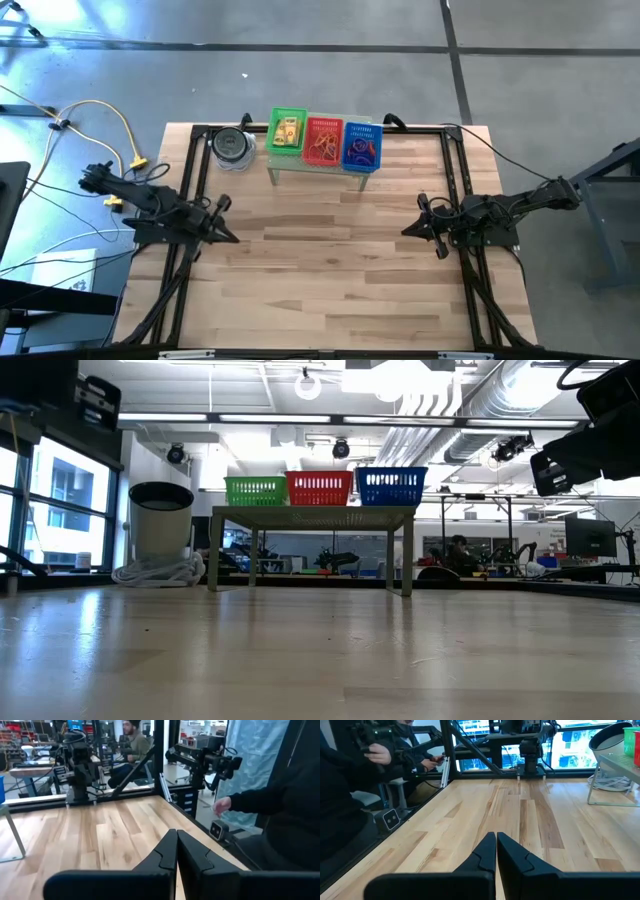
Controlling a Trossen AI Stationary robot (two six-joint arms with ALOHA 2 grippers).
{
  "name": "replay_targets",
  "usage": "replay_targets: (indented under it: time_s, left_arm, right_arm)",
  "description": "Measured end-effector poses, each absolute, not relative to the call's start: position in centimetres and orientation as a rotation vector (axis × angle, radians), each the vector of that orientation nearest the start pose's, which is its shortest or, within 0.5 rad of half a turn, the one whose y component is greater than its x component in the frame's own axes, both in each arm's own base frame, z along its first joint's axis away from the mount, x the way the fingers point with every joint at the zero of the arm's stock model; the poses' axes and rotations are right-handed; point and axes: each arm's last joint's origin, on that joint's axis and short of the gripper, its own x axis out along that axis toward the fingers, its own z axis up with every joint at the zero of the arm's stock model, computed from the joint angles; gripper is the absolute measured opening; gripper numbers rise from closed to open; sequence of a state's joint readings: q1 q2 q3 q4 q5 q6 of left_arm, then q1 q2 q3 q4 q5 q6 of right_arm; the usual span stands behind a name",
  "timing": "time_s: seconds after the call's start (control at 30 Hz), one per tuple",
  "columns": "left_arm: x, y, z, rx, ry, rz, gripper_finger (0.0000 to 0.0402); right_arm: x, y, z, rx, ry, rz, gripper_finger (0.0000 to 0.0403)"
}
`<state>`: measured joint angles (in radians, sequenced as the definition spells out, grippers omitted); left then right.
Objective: Pick & Place Office Desk Supplies
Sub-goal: Return to Home Position
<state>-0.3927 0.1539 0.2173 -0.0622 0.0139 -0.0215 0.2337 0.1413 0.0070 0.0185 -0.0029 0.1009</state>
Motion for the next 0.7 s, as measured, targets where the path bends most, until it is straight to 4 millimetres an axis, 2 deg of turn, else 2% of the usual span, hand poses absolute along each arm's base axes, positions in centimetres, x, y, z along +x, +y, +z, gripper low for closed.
replay_targets:
  time_s: [0.17, 0.33, 0.43, 0.53, 0.7]
  left_arm:
    - [9.0, -3.8, 20.6, 0.068, 0.044, -0.412, 0.0001]
    - [8.2, -3.5, 20.5, 0.128, 0.018, -0.427, 0.0001]
    - [7.6, -3.3, 20.5, 0.115, 0.002, -0.429, 0.0001]
    - [7.7, -3.4, 20.6, 0.101, -0.025, -0.461, 0.0001]
    - [8.2, -3.7, 19.6, 0.095, -0.074, -0.477, 0.0001]
  right_arm:
    - [10.3, 2.5, 15.6, 0.087, 0.128, 0.230, 0.0003]
    - [10.3, 2.5, 15.6, 0.087, 0.128, 0.230, 0.0003]
    - [10.3, 2.5, 15.6, 0.087, 0.128, 0.230, 0.0003]
    - [10.3, 2.5, 15.6, 0.087, 0.128, 0.230, 0.0003]
    - [10.3, 2.4, 15.5, 0.086, 0.132, 0.229, 0.0003]
